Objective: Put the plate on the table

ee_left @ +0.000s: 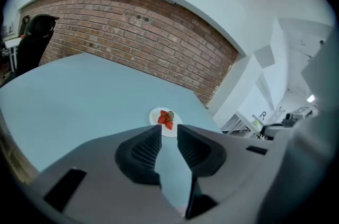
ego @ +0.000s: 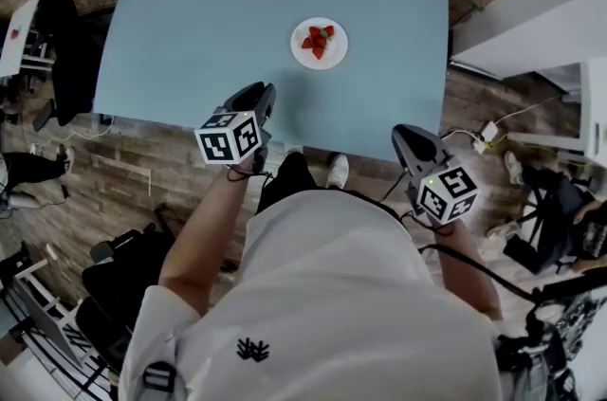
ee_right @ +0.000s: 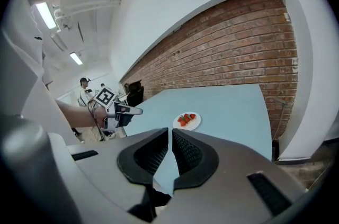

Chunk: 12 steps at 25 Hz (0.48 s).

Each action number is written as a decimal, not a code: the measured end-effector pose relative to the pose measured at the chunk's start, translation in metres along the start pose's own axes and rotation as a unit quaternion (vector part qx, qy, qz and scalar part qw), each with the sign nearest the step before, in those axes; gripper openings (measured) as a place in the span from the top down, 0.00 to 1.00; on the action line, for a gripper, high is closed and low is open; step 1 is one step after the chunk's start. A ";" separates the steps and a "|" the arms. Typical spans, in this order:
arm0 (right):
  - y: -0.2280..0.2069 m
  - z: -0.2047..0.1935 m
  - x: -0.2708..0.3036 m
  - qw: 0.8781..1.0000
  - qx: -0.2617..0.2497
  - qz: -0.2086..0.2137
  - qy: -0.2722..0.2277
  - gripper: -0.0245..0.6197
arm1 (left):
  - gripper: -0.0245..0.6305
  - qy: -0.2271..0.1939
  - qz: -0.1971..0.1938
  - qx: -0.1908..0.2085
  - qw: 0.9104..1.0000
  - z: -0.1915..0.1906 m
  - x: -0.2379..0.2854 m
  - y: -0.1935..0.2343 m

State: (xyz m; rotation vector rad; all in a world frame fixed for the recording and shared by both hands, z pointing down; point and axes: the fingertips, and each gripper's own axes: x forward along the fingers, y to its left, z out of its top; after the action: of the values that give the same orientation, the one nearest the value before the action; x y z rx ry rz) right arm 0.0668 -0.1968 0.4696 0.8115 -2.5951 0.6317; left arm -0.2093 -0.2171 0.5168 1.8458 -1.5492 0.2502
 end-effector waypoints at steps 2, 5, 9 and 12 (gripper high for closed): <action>0.003 0.002 -0.004 1.000 -0.007 0.009 -0.007 0.92 | 0.82 -0.013 -0.020 0.014 1.000 -0.005 -0.018 -0.021; 0.008 0.001 -0.009 0.999 -0.024 0.021 -0.006 0.92 | 0.82 -0.025 -0.055 0.033 0.998 -0.018 -0.042 -0.056; 0.017 0.000 -0.015 0.998 -0.054 0.036 -0.001 0.92 | 0.82 -0.031 -0.103 0.061 0.992 -0.036 -0.069 -0.103; 0.023 0.002 -0.021 0.996 -0.073 0.043 -0.006 0.92 | 0.95 -0.034 -0.122 0.086 0.988 -0.047 -0.085 -0.130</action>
State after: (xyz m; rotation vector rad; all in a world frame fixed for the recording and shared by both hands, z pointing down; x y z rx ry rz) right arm 0.0686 -0.1714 0.4509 0.6633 -2.6614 0.4564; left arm -0.0986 -0.1170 0.4539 2.1783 -1.3644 0.2145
